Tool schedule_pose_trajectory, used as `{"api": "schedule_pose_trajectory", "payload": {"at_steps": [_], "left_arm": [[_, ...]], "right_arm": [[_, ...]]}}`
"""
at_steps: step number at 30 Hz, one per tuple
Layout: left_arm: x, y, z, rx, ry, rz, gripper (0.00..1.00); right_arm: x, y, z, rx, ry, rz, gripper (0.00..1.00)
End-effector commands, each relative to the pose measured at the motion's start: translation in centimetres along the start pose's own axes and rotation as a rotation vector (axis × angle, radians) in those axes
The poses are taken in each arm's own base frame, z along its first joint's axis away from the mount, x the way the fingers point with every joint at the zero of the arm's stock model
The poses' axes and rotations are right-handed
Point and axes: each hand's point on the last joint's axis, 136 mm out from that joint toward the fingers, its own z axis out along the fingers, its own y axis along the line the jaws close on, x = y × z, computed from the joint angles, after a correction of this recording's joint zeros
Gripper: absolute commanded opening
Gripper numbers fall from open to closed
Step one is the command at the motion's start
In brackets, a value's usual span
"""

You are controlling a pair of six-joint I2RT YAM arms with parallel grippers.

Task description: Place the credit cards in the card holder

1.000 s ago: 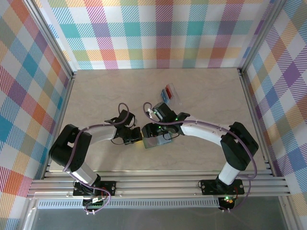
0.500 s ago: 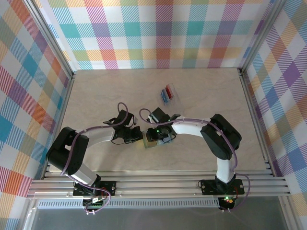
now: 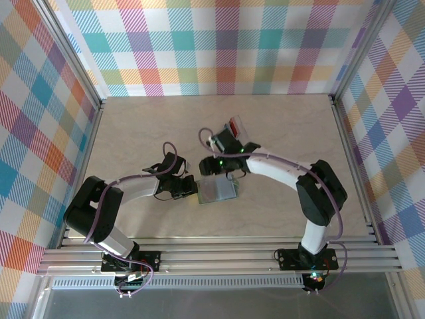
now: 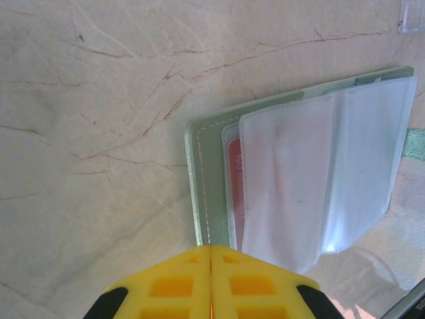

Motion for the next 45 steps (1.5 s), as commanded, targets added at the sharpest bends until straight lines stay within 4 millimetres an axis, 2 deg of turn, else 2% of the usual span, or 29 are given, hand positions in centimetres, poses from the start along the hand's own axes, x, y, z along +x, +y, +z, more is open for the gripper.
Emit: {"api": "schedule_pose_trajectory", "payload": {"at_steps": [1,5,8,13,20,30,35,45], "left_arm": [[0.0,-0.2,-0.6,0.020,-0.013,0.021,0.08],[-0.1,-0.4,-0.9,0.023,-0.022,0.037,0.09],[-0.2,-0.5,-1.1,0.020,-0.033,0.046,0.10],[-0.2,-1.2,-1.4,0.048,-0.041,0.059,0.10],[-0.4,-1.9,-2.1,0.081,-0.072,0.078,0.10],[-0.8,-2.7,-3.1,0.116,-0.121,0.094,0.10],[-1.0,-2.9,-4.1,0.119,-0.160,0.105,0.10],[-1.1,-2.8,-4.2,0.113,-0.166,0.106,0.10]], "right_arm": [[-4.6,-3.3,-3.0,0.113,-0.077,0.012,0.60],[-10.0,-6.7,-4.7,0.220,-0.150,0.006,0.66],[-13.0,-9.1,-5.0,0.287,-0.154,-0.009,0.67],[-15.3,-12.2,-3.7,0.339,-0.087,-0.026,0.67],[-15.4,-14.5,-1.1,0.330,0.012,-0.036,0.64],[-14.0,-15.0,1.0,0.298,0.072,-0.043,0.60],[-13.6,-15.0,1.5,0.286,0.088,-0.047,0.59],[-12.7,-14.7,2.4,0.244,0.127,-0.052,0.58]]}}
